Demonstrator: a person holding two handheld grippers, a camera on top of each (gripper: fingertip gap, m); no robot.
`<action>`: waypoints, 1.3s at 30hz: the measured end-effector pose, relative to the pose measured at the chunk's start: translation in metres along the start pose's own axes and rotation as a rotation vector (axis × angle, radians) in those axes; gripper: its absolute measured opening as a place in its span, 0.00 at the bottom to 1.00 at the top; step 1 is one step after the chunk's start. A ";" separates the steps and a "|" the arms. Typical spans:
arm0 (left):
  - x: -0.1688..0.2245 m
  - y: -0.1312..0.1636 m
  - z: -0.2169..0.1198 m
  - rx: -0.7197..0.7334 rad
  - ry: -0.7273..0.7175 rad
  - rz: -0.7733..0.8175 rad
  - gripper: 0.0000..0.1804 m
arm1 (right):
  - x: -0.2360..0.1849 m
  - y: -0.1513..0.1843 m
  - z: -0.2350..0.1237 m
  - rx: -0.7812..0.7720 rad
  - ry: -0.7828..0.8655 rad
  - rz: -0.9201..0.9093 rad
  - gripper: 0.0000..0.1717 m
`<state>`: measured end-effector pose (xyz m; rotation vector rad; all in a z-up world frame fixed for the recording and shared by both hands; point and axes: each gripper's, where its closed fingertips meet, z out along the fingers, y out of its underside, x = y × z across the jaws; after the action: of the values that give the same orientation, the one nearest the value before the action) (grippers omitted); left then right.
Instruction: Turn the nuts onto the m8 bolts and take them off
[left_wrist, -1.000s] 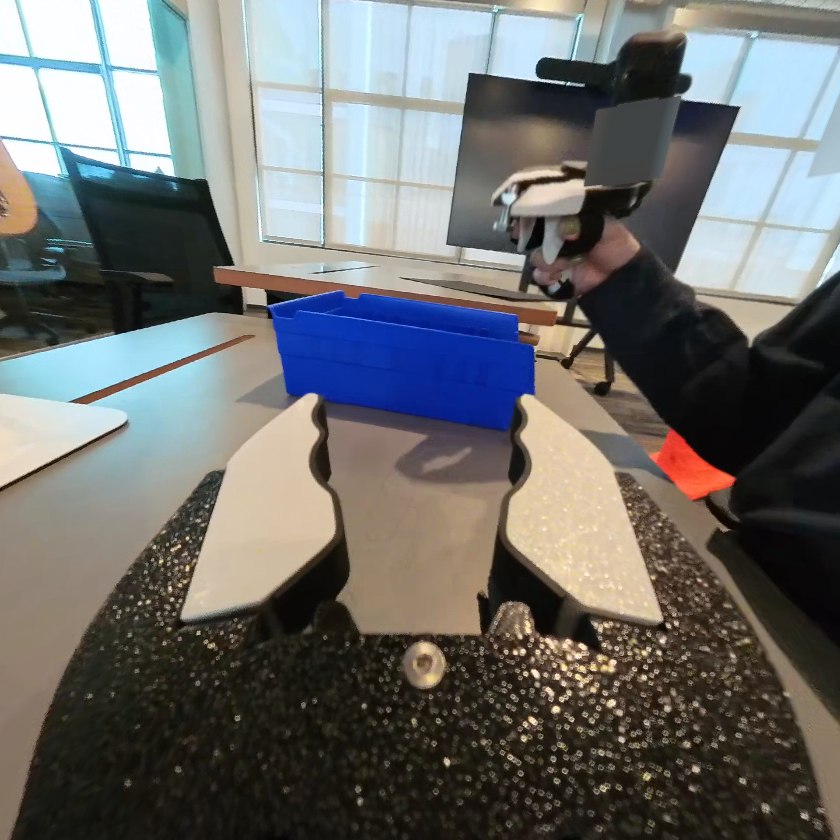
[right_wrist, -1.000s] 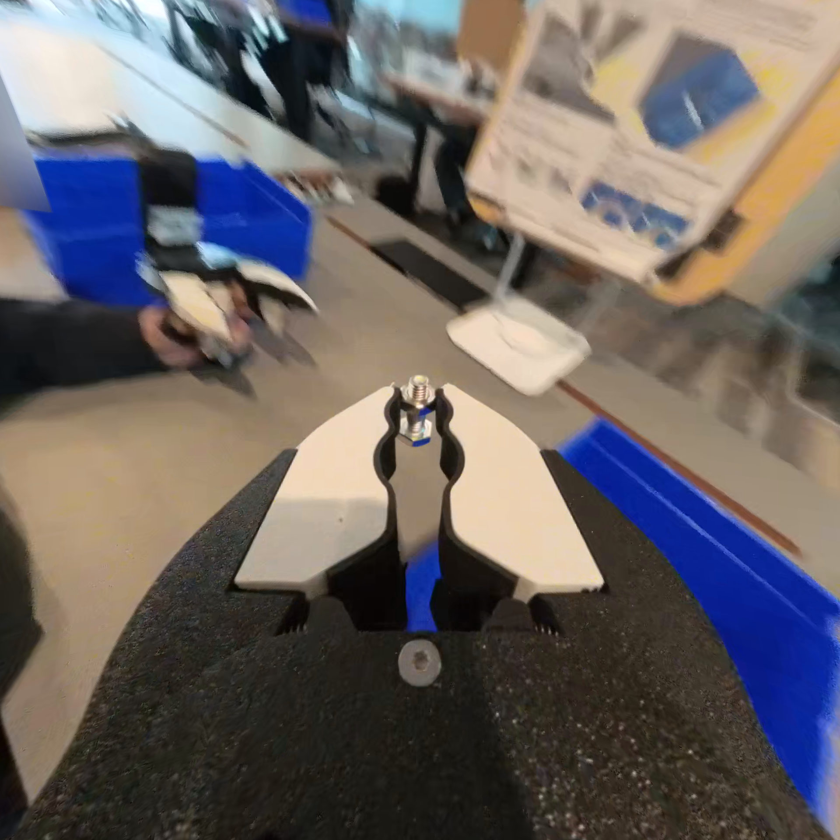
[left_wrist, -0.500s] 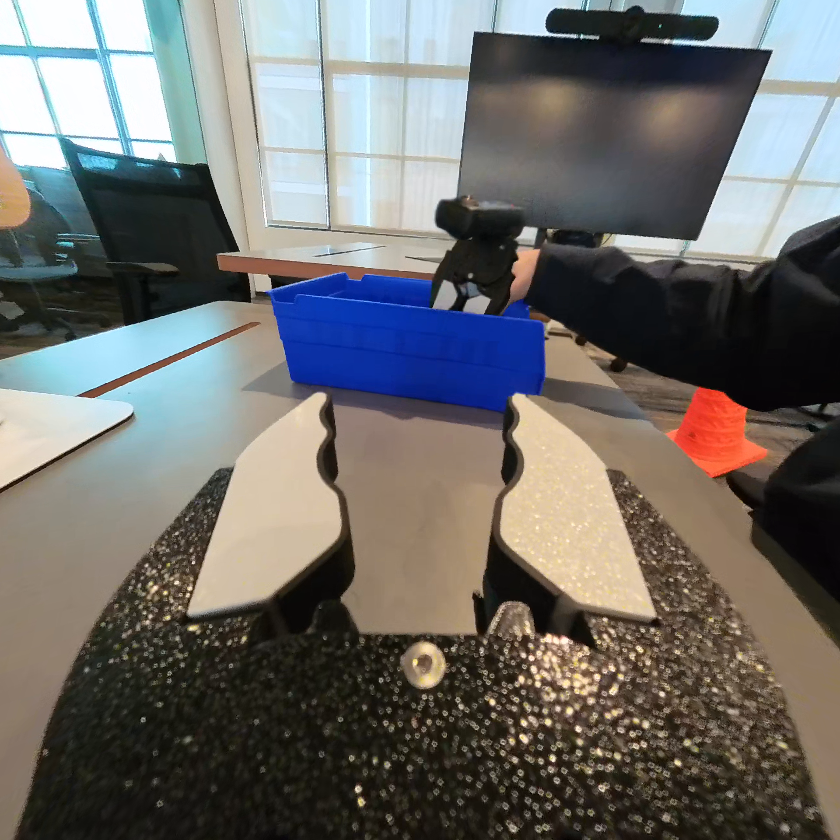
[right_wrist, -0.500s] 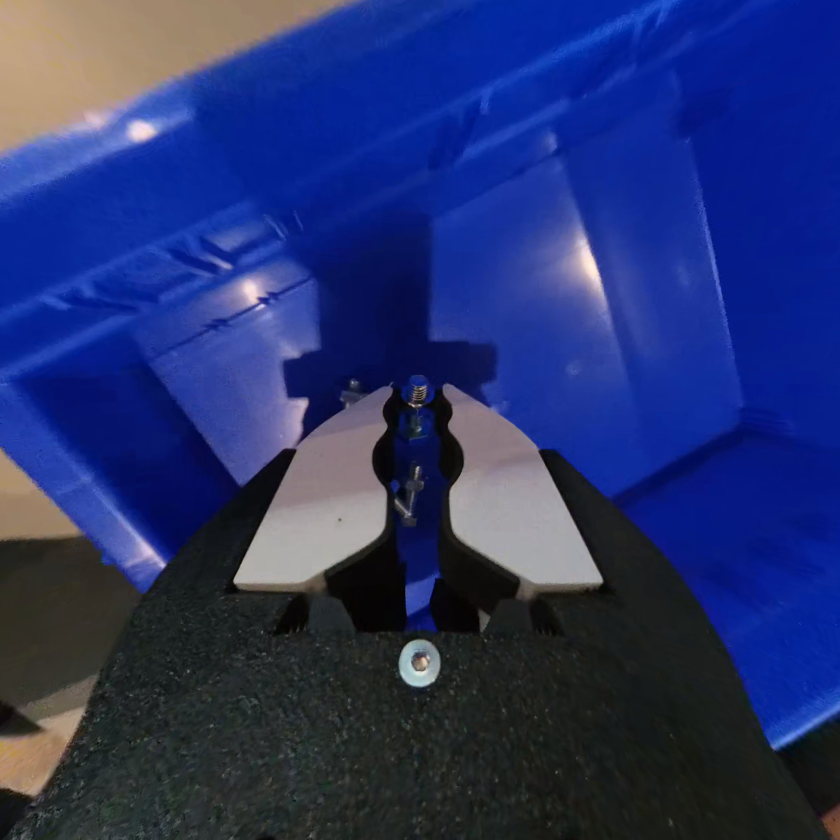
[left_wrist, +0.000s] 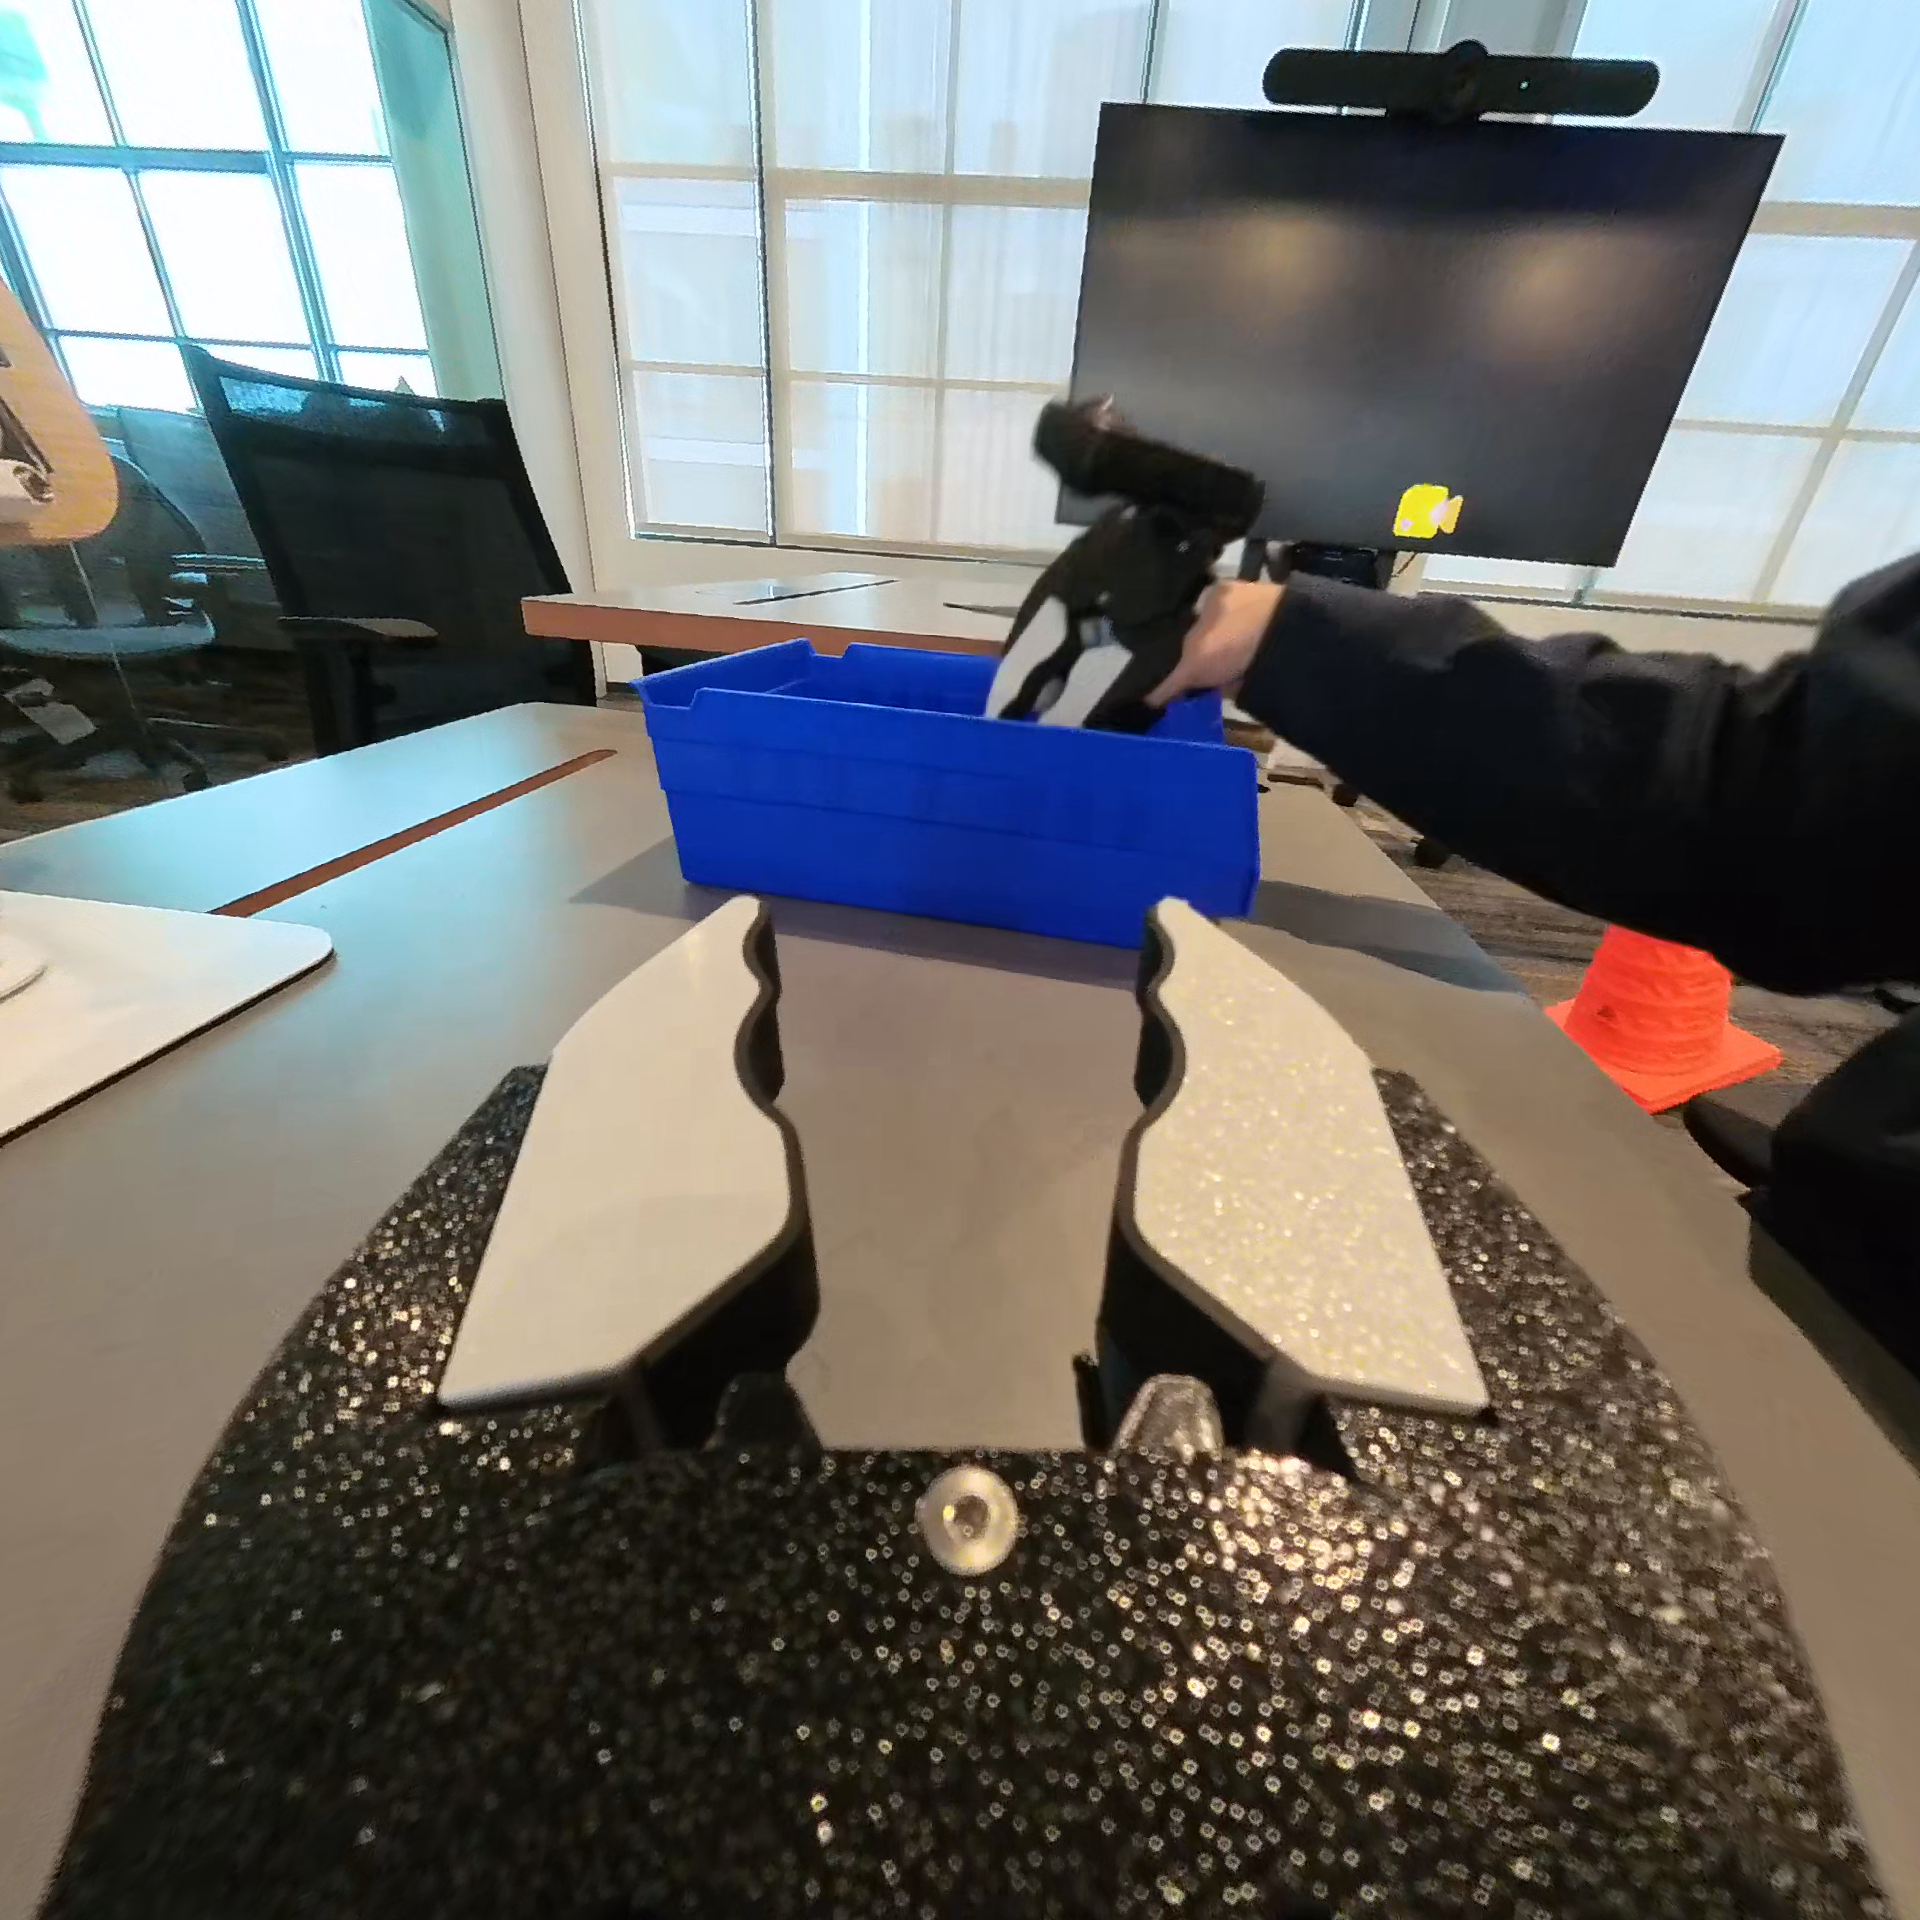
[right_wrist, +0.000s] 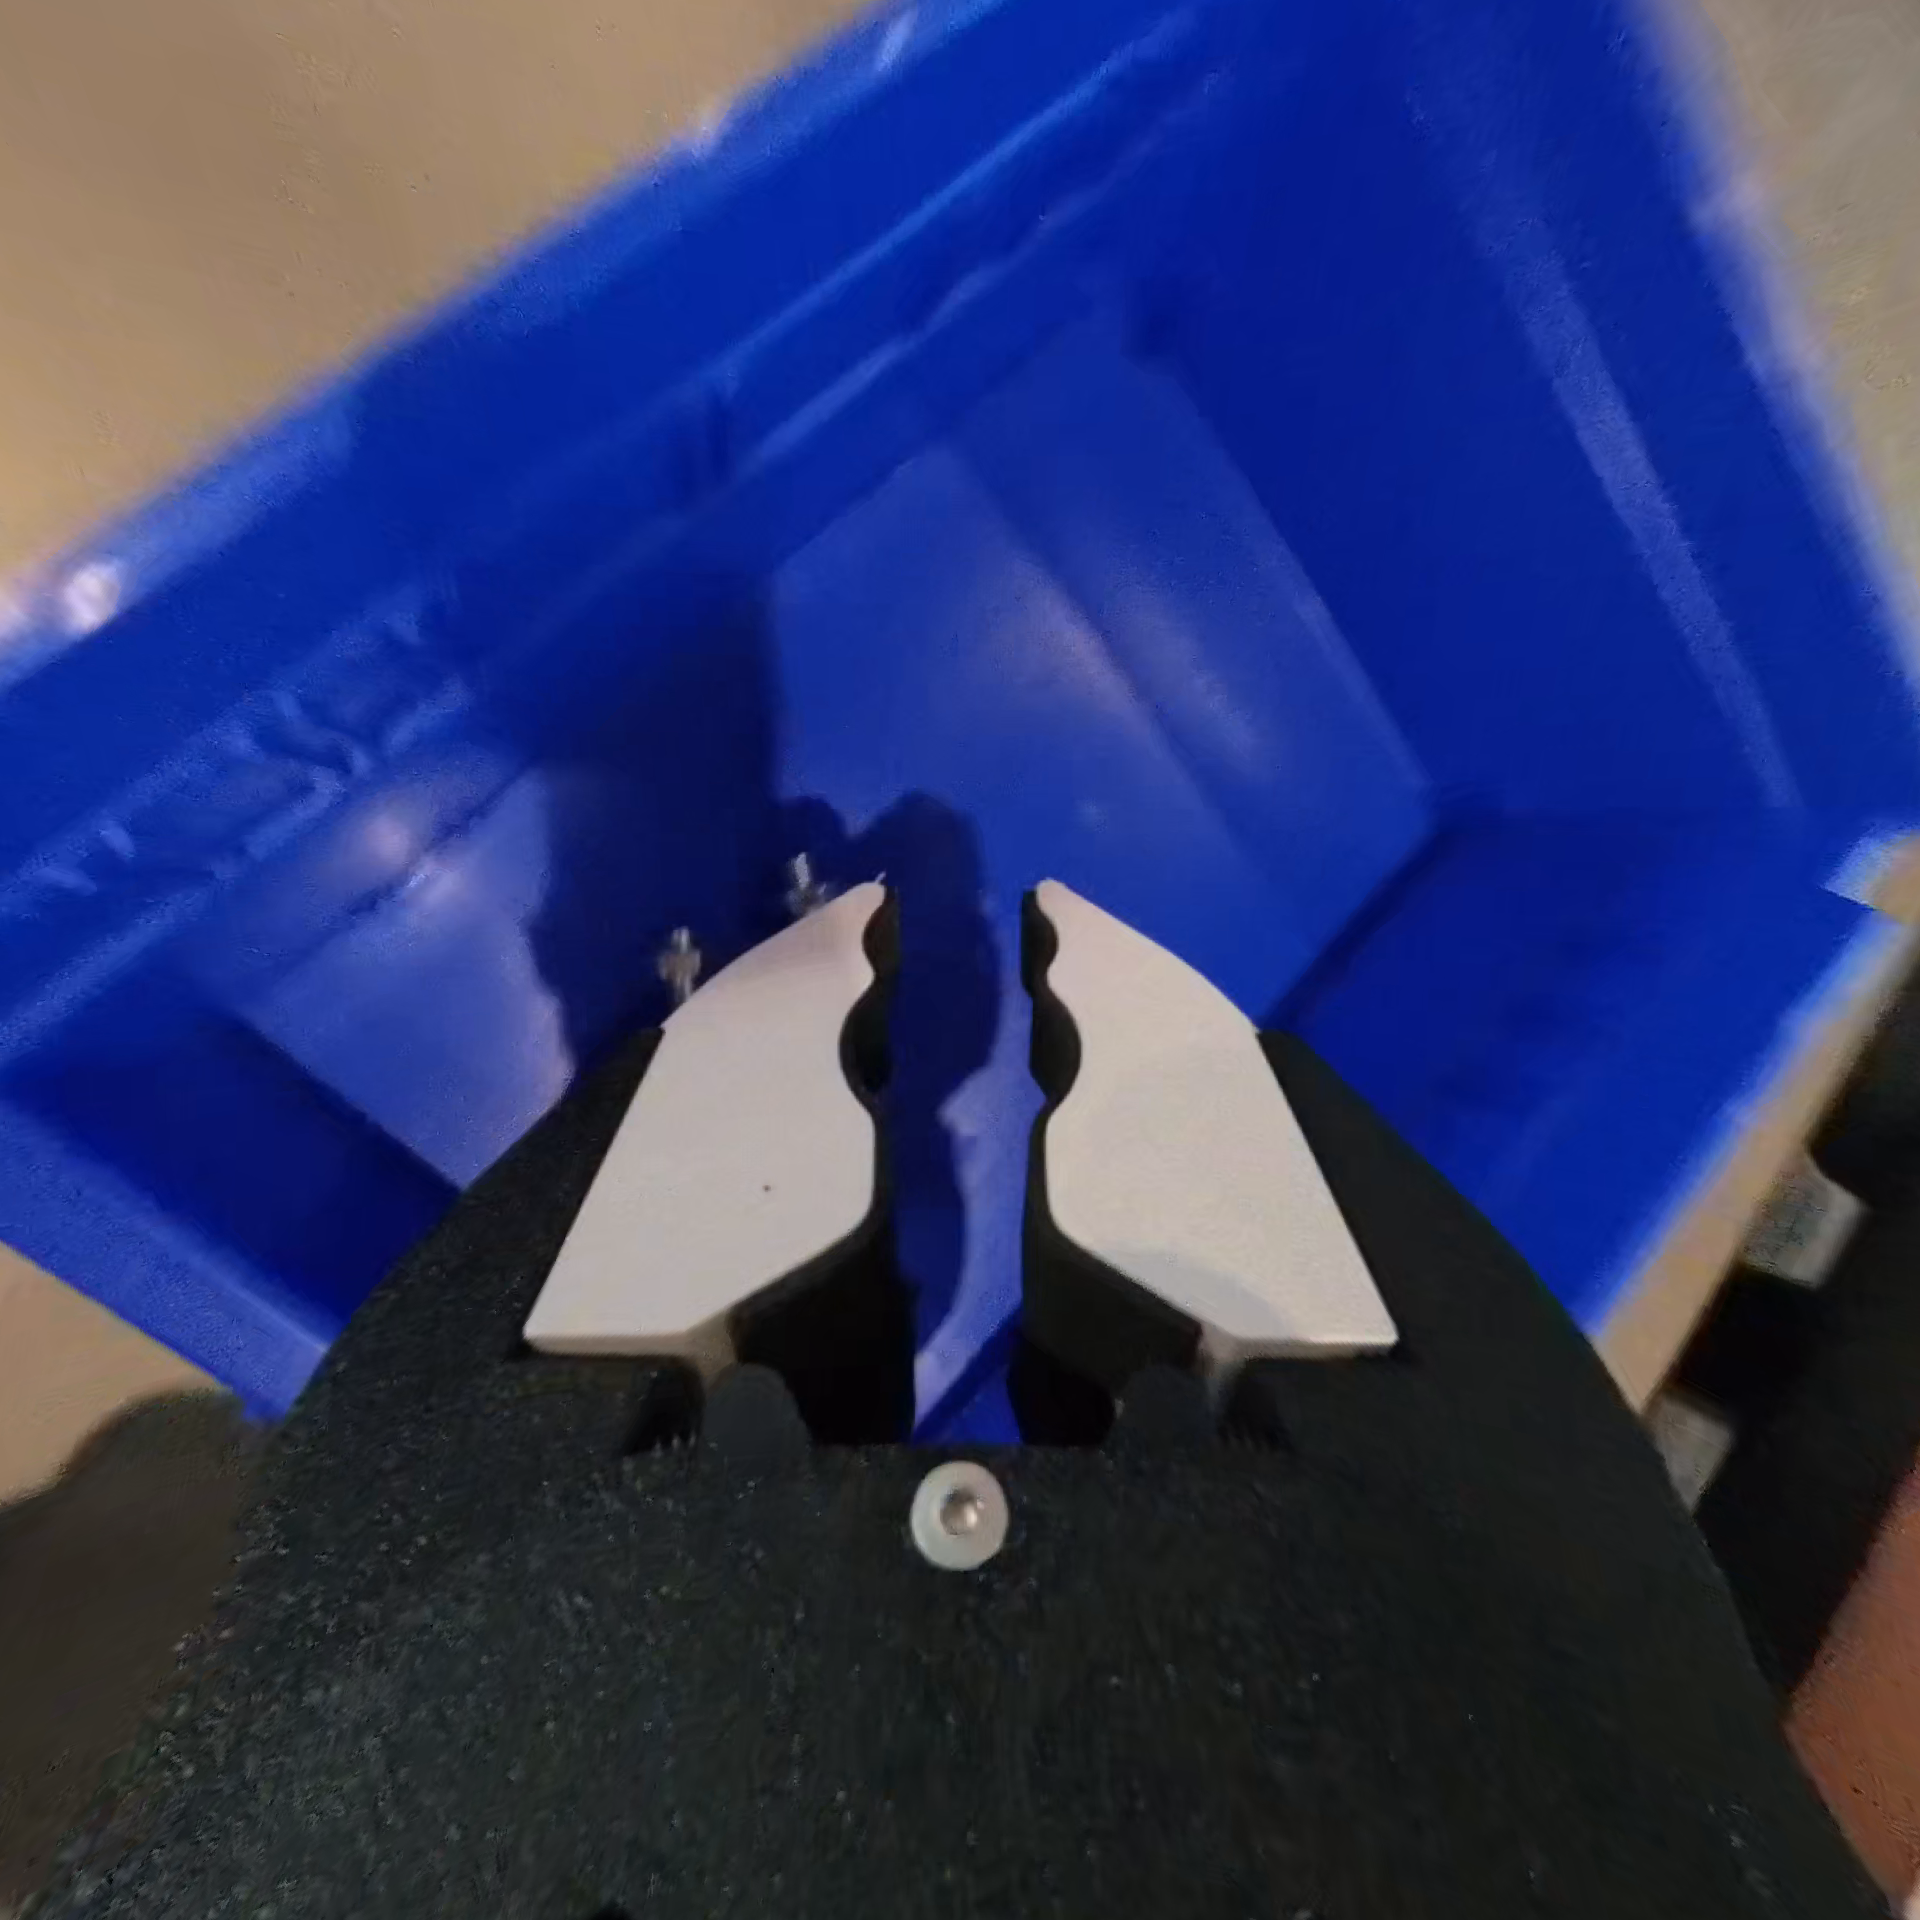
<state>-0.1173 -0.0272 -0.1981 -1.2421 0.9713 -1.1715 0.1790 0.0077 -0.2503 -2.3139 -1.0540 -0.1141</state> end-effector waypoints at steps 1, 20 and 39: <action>-0.001 -0.001 -0.001 0.002 -0.011 0.001 0.35 | 0.006 -0.012 -0.013 0.077 0.056 0.062 0.11; -0.030 -0.001 -0.008 -0.069 -0.370 0.204 0.01 | -0.142 -0.186 -0.037 1.130 0.188 0.336 0.18; 0.035 -0.079 -0.161 -0.211 -0.764 0.142 0.00 | -0.171 -0.191 -0.060 1.210 0.072 0.236 0.18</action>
<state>-0.2785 -0.0860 -0.1354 -1.5865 0.5901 -0.4106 -0.0649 -0.0401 -0.1629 -1.2766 -0.5271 0.4214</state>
